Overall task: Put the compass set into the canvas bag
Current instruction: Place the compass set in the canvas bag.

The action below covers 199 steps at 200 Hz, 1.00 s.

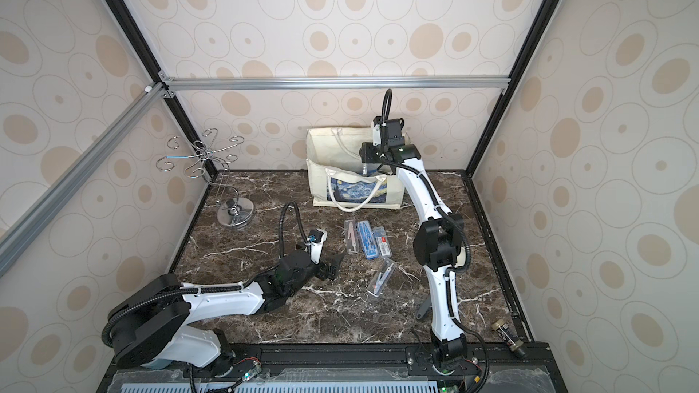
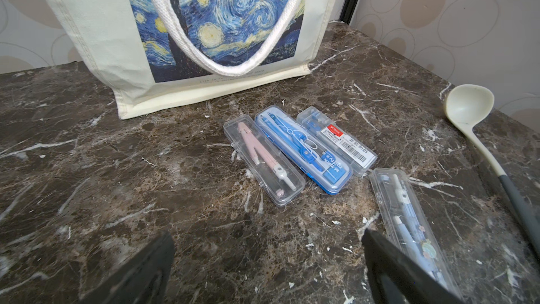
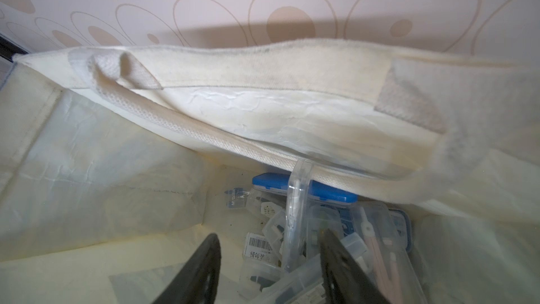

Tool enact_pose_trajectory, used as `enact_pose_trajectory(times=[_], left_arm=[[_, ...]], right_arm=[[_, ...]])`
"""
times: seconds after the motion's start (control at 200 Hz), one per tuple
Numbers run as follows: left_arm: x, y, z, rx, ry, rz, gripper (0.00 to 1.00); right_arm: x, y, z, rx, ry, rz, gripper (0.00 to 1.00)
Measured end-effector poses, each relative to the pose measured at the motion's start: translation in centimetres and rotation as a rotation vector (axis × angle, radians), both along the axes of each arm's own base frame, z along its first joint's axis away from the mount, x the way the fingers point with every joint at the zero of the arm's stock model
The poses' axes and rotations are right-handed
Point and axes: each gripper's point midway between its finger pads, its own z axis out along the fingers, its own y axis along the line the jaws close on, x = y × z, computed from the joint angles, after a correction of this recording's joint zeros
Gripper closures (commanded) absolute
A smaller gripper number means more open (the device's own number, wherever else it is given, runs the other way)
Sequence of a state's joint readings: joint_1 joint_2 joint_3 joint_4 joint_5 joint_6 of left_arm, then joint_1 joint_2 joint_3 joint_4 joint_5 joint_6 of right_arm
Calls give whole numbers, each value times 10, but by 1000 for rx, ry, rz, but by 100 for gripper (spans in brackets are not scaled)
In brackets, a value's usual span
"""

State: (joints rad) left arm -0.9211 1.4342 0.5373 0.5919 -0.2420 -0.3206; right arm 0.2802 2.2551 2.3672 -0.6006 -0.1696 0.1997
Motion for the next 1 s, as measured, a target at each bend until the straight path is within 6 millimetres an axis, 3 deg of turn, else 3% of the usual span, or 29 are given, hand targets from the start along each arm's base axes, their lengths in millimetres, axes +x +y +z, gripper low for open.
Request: enact_pose_trajectory(times=[0.16, 0.265, 0.57, 0.71, 0.84, 0.995], left_arm=[[-2, -3, -1, 11, 2, -23, 0], [-5, -10, 1, 20, -8, -47, 0], [-15, -50, -9, 85, 2, -149, 0], [-25, -68, -14, 117, 24, -219, 0], [-33, -84, -16, 154, 45, -270, 0], [-38, -100, -26, 221, 104, -295, 1]], right_arm=[[-4, 3, 1, 11, 11, 18, 42], [-15, 1, 12, 16, 8, 23, 42], [-84, -22, 88, 45, -115, 8, 39], [-113, -37, 104, 47, -158, -25, 37], [-134, -61, 90, 25, -142, -88, 36], [-158, -93, 44, 0, -64, -193, 35]])
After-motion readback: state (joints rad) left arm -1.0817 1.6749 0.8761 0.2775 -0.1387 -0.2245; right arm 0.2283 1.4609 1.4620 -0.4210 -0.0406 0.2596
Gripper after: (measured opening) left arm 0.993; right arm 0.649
